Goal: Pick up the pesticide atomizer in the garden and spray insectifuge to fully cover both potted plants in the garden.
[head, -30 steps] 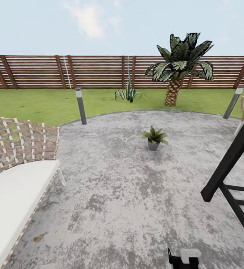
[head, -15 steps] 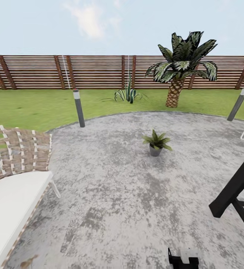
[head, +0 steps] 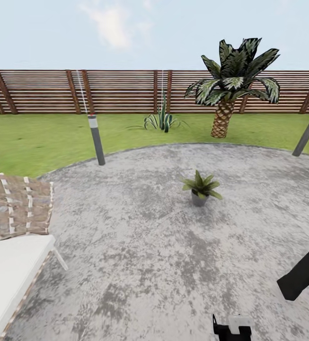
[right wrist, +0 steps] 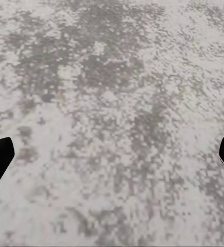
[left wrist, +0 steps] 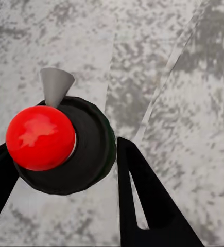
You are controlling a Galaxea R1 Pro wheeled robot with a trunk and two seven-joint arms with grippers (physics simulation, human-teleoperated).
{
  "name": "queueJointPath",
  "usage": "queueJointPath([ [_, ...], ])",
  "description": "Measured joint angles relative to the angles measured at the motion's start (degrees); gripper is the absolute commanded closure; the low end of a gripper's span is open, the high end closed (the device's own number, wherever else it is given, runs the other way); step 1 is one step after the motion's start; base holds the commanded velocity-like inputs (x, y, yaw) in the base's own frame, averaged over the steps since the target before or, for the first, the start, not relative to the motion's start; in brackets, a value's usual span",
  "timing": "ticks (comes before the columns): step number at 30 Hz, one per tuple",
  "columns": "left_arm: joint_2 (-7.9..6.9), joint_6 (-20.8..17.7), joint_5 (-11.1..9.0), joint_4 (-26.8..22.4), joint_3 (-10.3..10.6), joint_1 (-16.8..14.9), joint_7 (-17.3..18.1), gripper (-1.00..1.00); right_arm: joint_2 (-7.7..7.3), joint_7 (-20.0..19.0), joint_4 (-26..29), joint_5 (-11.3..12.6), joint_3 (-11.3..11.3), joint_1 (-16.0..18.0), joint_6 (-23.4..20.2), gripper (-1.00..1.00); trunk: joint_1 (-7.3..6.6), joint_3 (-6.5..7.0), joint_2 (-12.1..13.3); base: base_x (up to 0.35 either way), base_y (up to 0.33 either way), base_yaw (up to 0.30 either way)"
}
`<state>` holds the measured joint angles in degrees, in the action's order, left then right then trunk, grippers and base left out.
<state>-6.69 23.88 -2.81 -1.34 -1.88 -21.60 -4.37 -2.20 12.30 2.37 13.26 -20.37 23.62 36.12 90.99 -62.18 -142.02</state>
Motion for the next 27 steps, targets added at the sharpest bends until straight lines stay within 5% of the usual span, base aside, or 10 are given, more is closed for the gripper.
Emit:
queueJointPath([
  [27,-0.01,0.00,0.00,0.00,-0.01,-0.01,0.00,1.00,0.08,-0.11,0.01,0.00,-0.04,-0.01,0.00,-1.00,0.00,0.00,0.00,0.340,0.000,-0.076],
])
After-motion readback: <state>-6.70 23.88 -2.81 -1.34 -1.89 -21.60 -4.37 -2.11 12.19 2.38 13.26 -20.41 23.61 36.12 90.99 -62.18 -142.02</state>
